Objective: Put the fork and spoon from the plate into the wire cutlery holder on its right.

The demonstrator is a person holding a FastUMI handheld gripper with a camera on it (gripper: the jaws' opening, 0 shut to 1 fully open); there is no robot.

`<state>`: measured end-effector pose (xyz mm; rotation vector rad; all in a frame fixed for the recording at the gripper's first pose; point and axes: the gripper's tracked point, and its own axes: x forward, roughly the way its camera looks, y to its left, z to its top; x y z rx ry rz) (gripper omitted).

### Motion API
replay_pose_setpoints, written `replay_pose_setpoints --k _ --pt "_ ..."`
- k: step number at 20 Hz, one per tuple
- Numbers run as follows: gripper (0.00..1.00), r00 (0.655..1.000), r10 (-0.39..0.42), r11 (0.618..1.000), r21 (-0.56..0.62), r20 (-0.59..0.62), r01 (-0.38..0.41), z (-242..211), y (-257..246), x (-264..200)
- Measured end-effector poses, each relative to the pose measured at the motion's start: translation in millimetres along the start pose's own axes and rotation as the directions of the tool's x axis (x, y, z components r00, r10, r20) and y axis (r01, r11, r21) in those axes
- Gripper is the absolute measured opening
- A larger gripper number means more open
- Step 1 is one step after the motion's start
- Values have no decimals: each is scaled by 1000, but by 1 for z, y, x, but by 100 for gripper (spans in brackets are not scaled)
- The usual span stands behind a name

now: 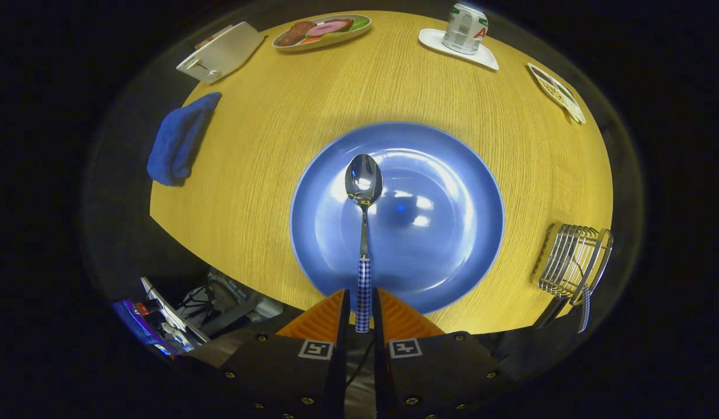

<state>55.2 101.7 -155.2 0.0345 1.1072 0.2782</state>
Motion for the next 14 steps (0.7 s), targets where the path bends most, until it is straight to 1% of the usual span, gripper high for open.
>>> replay_pose_setpoints --k 6,9,12,13,14 --pt "21 1000 -18 1000 -2 -17 18 -3 -3 14" --pt "21 1000 -12 1000 13 -24 13 -4 -2 22" --pt "21 999 -28 1000 6 -26 29 -4 -4 24" --pt "21 1000 -21 1000 12 -22 21 -4 -2 24" --pt "16 999 -35 999 13 -19 35 -3 -5 22"
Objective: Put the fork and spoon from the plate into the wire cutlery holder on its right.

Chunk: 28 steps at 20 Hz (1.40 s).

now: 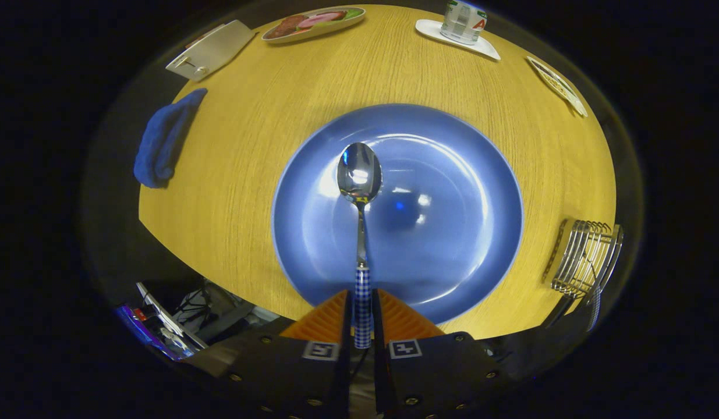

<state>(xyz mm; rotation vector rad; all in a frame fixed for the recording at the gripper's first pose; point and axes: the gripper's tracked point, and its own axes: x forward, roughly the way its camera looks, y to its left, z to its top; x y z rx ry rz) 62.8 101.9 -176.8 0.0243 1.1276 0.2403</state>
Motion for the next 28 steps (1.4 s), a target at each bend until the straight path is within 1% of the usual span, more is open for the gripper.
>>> replay_pose_setpoints --k 1,2,6,7,8,9,10,14,18,23,26,28 --pt "12 1000 -1 1000 -9 -13 1 -2 -1 4" --pt "13 1000 7 1000 -12 -8 -7 -1 1 0" --pt "13 1000 24 998 -53 2 -24 -2 -2 -7" --pt "13 999 37 998 -45 15 -37 7 1 -12" --pt "2 999 46 998 -38 16 -45 2 -6 -1" --pt "2 999 48 998 -30 -3 -48 0 -7 -10" --pt "2 998 64 998 -11 8 -64 4 -6 -9" --pt "2 996 85 996 -38 -6 -85 2 -9 -17" --pt "2 995 89 994 -63 -45 -91 -3 -23 -36" --pt "2 995 91 994 -58 -47 -94 -4 -41 -54" --pt "2 994 84 993 -78 -73 -90 -15 -52 -70" --pt "2 992 84 994 -62 -99 -90 -24 -58 -83"
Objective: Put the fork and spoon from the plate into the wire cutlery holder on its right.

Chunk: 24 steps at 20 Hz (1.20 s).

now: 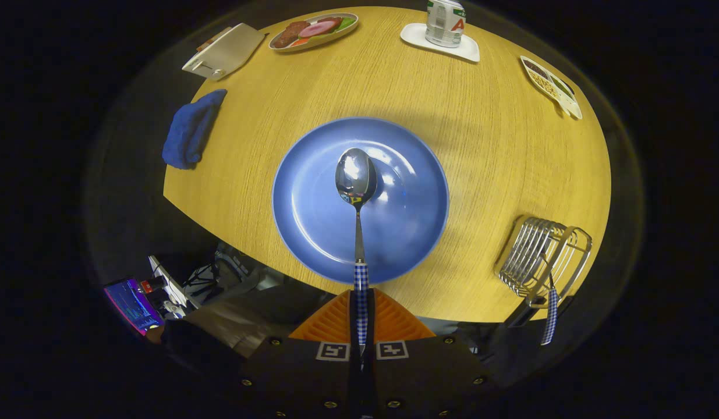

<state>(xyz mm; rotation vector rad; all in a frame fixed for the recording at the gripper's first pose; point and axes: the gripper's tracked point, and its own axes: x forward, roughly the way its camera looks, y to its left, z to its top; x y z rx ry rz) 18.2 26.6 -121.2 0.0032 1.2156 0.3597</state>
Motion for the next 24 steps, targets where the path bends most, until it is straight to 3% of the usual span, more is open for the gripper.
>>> replay_pose_setpoints --k 15,24 --pt "2 998 -62 996 65 -30 64 -45 -49 -66" --pt "2 997 -23 986 162 -73 35 -68 -73 -91"
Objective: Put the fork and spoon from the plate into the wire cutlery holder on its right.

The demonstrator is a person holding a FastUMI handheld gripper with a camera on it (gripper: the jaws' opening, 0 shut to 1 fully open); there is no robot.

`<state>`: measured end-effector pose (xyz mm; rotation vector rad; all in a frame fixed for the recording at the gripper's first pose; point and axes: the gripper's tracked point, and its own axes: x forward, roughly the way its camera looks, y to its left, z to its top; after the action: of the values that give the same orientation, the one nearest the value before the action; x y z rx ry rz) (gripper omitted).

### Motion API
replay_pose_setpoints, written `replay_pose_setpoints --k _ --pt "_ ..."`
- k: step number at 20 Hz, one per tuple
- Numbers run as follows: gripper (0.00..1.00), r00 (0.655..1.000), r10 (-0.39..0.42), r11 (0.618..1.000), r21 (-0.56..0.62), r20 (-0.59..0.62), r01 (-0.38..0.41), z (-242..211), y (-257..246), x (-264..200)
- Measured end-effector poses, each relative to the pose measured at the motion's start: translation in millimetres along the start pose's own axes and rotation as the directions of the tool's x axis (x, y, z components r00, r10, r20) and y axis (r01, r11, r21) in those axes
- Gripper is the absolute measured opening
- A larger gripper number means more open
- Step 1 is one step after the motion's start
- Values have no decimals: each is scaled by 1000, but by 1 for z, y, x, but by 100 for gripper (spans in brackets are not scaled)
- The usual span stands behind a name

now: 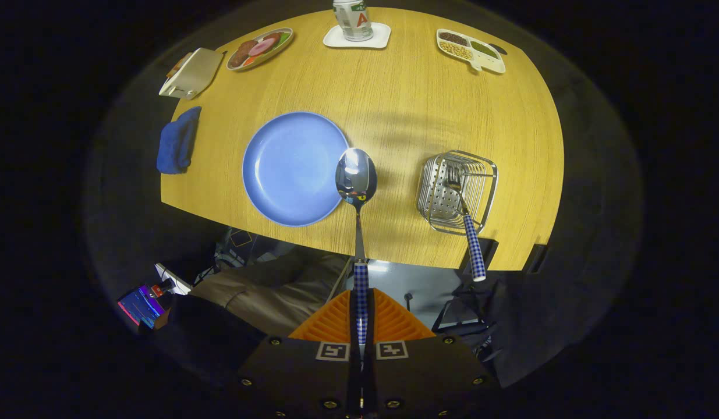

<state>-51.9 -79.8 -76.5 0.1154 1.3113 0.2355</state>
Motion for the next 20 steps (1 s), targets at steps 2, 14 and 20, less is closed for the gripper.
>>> replay_pose_setpoints --k 2,14,20 --pt "2 1000 15 999 33 -8 -14 -4 -9 -5" --pt "2 998 57 982 185 -37 -49 -9 -53 -11" --pt "2 996 60 971 237 -65 -43 -3 -70 -7"
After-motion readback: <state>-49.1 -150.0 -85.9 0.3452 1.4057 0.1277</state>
